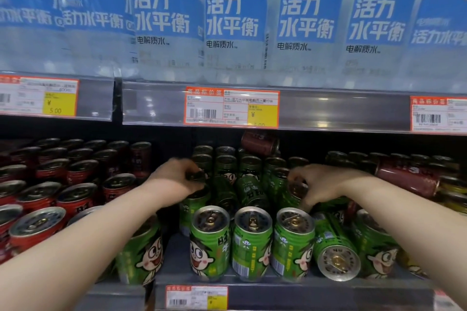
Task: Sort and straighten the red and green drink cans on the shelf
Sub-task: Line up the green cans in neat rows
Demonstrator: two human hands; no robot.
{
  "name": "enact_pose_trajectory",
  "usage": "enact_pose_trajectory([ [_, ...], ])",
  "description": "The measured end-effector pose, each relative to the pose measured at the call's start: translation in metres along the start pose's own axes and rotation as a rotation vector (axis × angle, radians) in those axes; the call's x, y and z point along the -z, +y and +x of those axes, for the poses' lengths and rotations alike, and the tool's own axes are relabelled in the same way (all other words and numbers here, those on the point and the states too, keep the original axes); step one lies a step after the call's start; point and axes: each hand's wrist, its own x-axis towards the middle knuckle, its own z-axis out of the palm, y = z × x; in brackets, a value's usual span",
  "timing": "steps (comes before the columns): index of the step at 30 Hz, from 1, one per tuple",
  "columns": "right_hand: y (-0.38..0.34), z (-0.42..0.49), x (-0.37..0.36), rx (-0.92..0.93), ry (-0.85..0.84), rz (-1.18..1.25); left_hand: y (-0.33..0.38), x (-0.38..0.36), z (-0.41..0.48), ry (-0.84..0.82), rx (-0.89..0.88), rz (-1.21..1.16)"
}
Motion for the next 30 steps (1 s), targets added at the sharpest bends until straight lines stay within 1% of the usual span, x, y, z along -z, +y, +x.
enact_pose_trajectory([
  [3,-0.007,0.003,0.001,0.021,-0.01,-0.079,-0.005,-0.003,-0.001,-0.069,0.013,0.053],
  [6,-0.019,0.009,0.004,0.048,-0.036,-0.085,-0.006,-0.007,-0.001,-0.083,-0.006,0.008],
  [7,-0.024,0.012,0.005,0.066,-0.015,-0.053,-0.006,-0.007,-0.001,-0.086,-0.014,-0.017],
  [10,-0.045,0.028,0.005,0.175,0.144,0.085,-0.005,-0.01,-0.001,-0.11,-0.025,-0.044],
  [11,-0.053,0.033,0.002,0.2,0.167,0.079,-0.003,-0.011,-0.001,-0.121,-0.027,-0.037],
  [13,-0.066,0.044,-0.01,0.226,0.147,-0.023,0.0,-0.013,-0.001,-0.129,-0.032,-0.007],
  [16,-0.076,0.058,-0.027,0.205,0.086,-0.225,0.0,-0.014,0.001,-0.12,-0.064,0.038],
  [19,-0.075,0.066,-0.033,0.183,0.058,-0.327,-0.003,-0.015,-0.001,-0.118,-0.083,0.048],
  [22,-0.071,0.071,-0.033,0.183,0.072,-0.22,-0.003,-0.016,-0.002,-0.115,-0.088,0.047],
  [25,-0.059,0.074,-0.021,0.182,0.172,-0.069,-0.003,-0.016,-0.002,-0.119,-0.087,0.054],
  [26,-0.056,0.074,-0.016,0.182,0.146,-0.045,-0.003,-0.016,-0.002,-0.119,-0.087,0.056],
  [28,-0.053,0.072,-0.009,0.172,0.011,-0.022,-0.003,-0.015,-0.002,-0.12,-0.085,0.062],
  [30,-0.058,0.072,-0.013,0.19,-0.061,-0.123,-0.001,-0.014,-0.003,-0.122,-0.094,0.064],
])
